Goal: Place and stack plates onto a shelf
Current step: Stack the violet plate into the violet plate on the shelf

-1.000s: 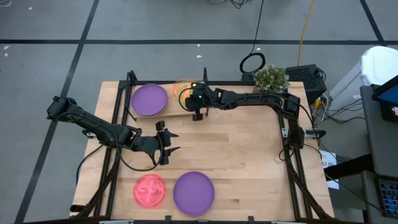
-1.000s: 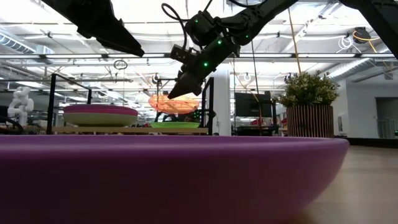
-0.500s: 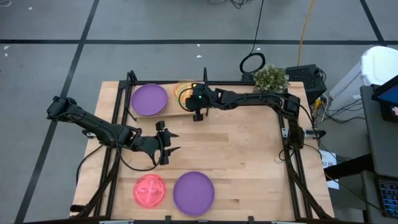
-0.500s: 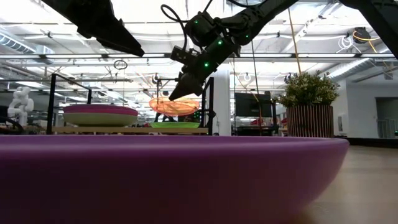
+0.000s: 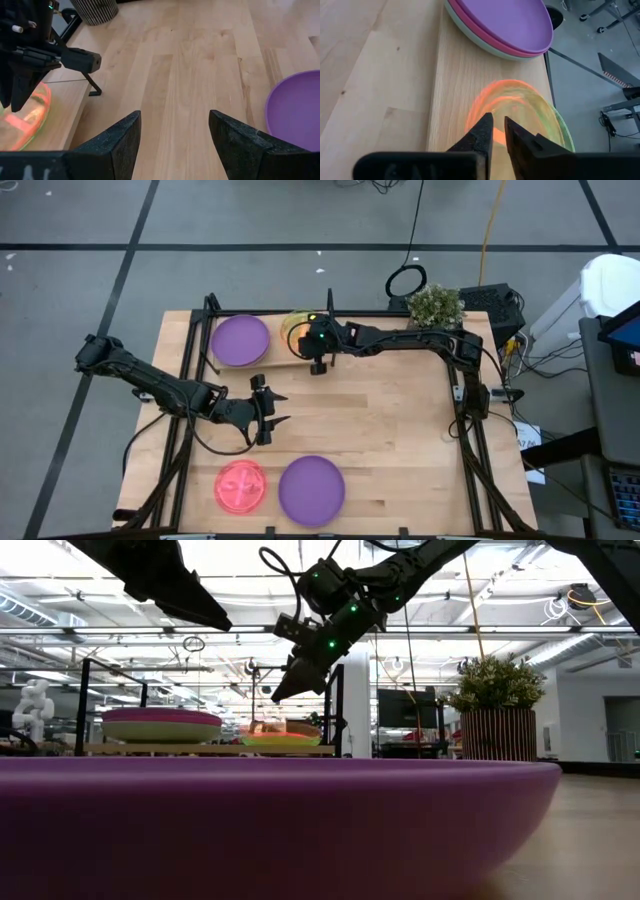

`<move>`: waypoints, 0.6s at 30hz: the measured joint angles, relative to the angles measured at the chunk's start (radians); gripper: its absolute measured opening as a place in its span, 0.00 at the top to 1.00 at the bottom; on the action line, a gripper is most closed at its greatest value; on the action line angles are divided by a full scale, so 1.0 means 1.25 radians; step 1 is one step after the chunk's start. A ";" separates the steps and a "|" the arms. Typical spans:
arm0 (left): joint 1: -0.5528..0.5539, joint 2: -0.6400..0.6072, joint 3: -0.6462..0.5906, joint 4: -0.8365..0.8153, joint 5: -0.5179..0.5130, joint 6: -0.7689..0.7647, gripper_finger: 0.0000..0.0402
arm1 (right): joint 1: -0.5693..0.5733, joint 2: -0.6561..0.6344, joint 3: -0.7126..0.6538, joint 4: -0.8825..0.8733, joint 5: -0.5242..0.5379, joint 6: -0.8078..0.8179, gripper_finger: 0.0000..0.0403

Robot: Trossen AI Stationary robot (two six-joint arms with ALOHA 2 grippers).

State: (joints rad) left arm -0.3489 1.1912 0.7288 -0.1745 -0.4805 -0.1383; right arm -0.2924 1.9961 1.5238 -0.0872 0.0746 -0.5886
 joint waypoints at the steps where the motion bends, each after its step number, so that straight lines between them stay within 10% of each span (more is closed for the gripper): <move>1: 0.000 0.000 0.000 0.000 0.000 0.000 0.41 | 0.000 0.000 0.000 0.000 0.000 0.000 0.90; 18: 0.000 0.000 0.000 -0.005 0.009 -0.005 0.41 | 0.035 -0.056 -0.001 -0.025 0.002 0.070 0.84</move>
State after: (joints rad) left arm -0.3489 1.1912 0.7288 -0.1807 -0.4689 -0.1450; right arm -0.2482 1.9265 1.5227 -0.1181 0.0765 -0.5016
